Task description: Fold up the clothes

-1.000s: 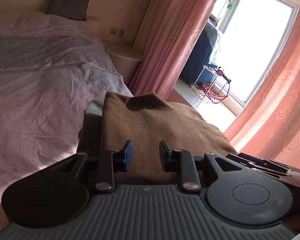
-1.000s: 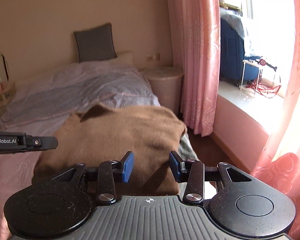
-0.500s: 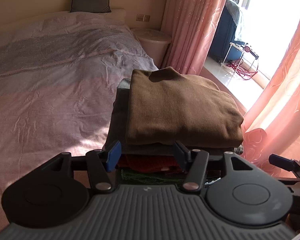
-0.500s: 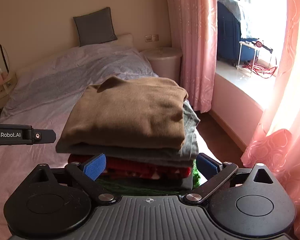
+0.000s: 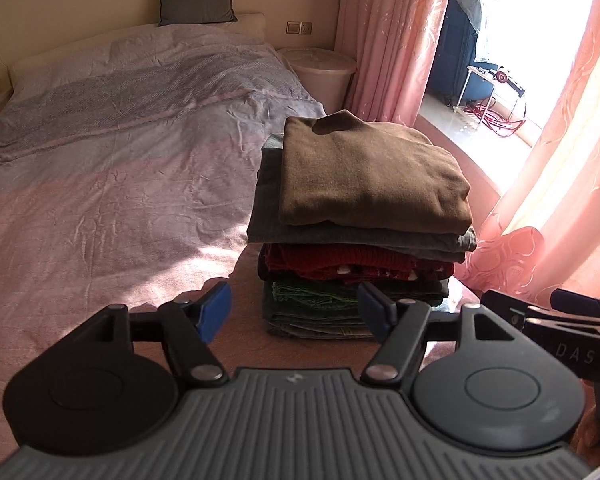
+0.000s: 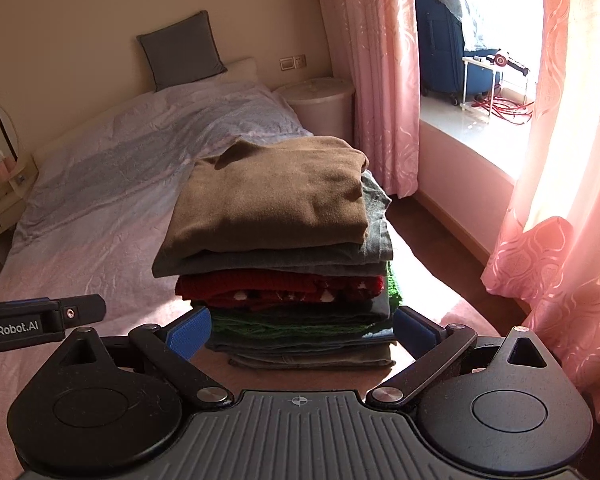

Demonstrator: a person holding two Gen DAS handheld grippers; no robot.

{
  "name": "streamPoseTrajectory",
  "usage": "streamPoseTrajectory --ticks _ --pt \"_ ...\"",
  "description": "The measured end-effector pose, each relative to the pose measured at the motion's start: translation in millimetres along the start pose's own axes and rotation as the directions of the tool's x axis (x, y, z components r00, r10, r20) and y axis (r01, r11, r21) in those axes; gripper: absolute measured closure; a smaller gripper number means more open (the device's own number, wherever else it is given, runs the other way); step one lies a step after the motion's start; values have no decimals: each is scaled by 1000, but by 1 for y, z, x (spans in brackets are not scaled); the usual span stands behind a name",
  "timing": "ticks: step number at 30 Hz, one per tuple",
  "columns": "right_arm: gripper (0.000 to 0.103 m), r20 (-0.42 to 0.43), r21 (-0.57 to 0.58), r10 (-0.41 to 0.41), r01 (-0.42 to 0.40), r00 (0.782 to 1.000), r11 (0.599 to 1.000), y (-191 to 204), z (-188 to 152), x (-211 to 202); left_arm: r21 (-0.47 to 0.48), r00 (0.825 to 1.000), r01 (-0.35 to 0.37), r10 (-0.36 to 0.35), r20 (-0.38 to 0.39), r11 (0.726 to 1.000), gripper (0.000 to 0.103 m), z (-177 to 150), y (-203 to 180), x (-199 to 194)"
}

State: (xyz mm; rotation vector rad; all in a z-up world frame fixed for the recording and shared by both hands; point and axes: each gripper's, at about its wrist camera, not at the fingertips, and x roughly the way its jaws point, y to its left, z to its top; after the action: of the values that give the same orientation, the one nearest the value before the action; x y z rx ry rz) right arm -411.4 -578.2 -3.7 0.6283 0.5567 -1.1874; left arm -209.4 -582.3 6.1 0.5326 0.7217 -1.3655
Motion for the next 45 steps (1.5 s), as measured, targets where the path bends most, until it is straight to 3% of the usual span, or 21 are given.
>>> streamPoseTrajectory --ticks 17,45 --pt "3 -7 5 -54 54 998 999 7 -25 -44 20 1000 -21 21 20 1000 34 -30 -5 -45" --pt "3 -108 -18 -57 56 992 998 -2 -50 -31 54 998 -46 49 -49 997 34 -59 -24 -32"
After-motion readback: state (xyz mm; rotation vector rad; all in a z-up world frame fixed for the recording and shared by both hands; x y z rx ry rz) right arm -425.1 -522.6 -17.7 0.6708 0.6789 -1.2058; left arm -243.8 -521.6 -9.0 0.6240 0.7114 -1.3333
